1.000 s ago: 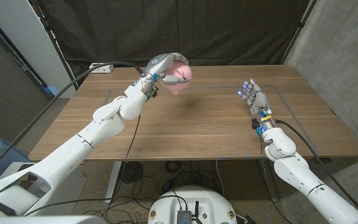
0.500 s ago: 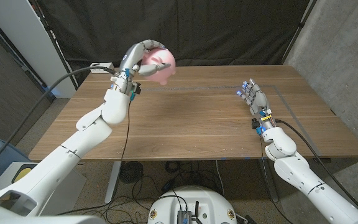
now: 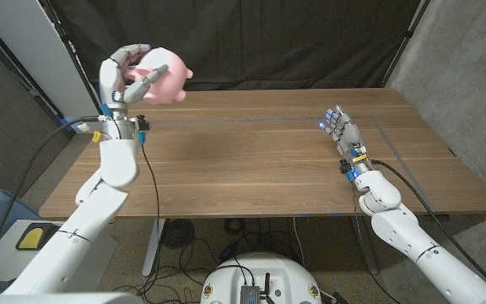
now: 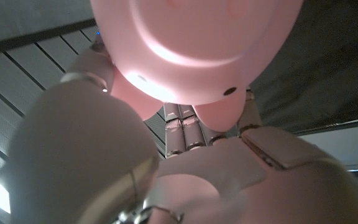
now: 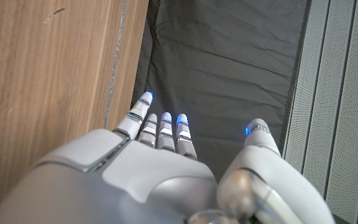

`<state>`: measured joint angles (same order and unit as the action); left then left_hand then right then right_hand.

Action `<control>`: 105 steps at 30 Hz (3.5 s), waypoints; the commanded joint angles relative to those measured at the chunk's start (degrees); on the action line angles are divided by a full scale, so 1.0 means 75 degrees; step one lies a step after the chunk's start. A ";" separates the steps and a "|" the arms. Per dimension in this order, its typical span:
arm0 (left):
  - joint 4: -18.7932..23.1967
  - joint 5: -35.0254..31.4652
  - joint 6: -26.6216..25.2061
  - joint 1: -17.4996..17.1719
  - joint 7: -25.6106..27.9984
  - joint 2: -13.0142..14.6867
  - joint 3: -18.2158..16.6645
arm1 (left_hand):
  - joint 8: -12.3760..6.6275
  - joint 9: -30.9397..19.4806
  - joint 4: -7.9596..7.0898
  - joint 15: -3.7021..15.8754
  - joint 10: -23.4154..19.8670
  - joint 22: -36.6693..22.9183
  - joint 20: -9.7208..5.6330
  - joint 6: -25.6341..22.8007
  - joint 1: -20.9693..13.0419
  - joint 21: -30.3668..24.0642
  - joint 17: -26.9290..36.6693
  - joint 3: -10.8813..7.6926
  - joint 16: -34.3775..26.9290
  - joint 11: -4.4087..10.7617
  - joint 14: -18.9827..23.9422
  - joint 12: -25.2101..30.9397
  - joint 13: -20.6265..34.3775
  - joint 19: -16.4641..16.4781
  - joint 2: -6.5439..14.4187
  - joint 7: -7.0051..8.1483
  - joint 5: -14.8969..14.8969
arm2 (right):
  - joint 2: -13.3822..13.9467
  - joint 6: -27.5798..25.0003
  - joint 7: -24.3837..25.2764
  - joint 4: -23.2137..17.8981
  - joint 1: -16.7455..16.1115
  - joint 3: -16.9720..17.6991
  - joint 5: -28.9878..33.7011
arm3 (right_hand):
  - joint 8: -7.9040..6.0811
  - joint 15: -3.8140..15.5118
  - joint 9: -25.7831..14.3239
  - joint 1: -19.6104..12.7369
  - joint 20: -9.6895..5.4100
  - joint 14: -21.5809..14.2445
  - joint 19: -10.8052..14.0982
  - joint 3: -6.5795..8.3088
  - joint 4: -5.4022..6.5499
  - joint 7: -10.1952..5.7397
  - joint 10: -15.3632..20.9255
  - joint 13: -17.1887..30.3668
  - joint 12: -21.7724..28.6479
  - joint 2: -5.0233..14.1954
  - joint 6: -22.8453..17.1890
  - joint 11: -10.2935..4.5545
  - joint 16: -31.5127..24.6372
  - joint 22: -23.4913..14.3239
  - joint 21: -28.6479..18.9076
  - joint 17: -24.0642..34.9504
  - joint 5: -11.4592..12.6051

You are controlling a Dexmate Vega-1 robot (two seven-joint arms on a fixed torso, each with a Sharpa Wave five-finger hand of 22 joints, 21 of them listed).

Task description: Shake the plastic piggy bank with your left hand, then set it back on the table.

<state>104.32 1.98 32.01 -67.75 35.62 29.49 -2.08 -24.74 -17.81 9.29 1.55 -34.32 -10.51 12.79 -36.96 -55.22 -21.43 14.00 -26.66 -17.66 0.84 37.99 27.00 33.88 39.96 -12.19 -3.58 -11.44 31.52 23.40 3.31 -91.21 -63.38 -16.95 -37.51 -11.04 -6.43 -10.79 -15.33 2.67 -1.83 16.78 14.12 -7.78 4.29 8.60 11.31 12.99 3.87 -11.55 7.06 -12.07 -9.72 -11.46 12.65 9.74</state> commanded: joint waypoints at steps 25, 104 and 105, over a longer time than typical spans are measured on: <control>-0.1240 0.1764 0.1508 -0.0098 -0.1133 -0.1638 -0.0628 | 0.0038 -0.0055 0.0033 0.0106 -0.0130 -0.0027 -0.0977 -0.0084 -0.2596 -0.0061 0.0041 -0.0047 -0.0017 0.0063 0.0173 -0.0059 0.0064 0.0826 0.2684 0.0034 -0.0026 | 0.0065 -0.0215 0.0072 -0.0080 0.0034 -0.0087 0.0033 | 0.0001 -0.0026 -0.0013 -0.0084 -0.0011 -0.0042 0.0071 -0.0026 -0.0015 0.0068 0.0031 0.0043 -0.0011 0.0024 -0.0021 0.0035 0.0010 -0.0035 0.0013 0.0038 0.0043; 0.0130 -0.3074 -0.3318 0.2500 -0.1638 0.1124 0.3640 | 0.0151 -0.0029 0.0085 0.0053 -0.0212 -0.0036 -0.1036 -0.0250 -0.2614 -0.0077 0.0077 -0.0035 0.0076 -0.0006 0.0076 -0.0251 0.0161 0.0651 0.2668 0.0035 -0.0027 | 0.0084 0.0160 0.0052 -0.0177 -0.0378 0.0228 -0.0084 | 0.0003 -0.0032 -0.0013 -0.0100 0.0001 -0.0051 0.0078 -0.0044 -0.0015 0.0063 0.0034 0.0045 -0.0017 0.0032 -0.0017 0.0044 0.0016 -0.0035 0.0019 0.0039 0.0043; 0.0118 -0.3063 -0.3316 0.2507 -0.1660 0.1131 0.3658 | 0.0151 -0.0032 0.0089 0.0052 -0.0213 -0.0036 -0.1041 -0.0251 -0.2618 -0.0084 0.0073 -0.0037 0.0078 0.0010 0.0083 -0.0253 0.0162 0.0664 0.2661 0.0037 -0.0028 | 0.0082 0.0145 0.0065 -0.0178 -0.0373 0.0226 -0.0082 | 0.0004 -0.0034 -0.0013 -0.0100 -0.0005 -0.0052 0.0078 -0.0044 -0.0015 0.0063 0.0034 0.0045 -0.0016 0.0032 -0.0017 0.0044 0.0015 -0.0035 0.0019 0.0039 0.0043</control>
<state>106.17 -22.18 7.19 -49.43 24.72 37.09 23.70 -23.71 -17.87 9.57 2.38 -35.54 -10.51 10.95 -38.39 -55.72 -21.69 14.51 -26.63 -17.06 0.83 38.38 25.40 34.92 38.30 -11.05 -3.38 -11.43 32.44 24.69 3.96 -93.09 -66.75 -14.85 -38.08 -11.04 -6.43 -10.78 -15.63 2.67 -1.83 16.78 14.12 -7.78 4.29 8.60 11.31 12.99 4.16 -11.55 7.06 -12.07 -9.72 -11.47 12.65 9.74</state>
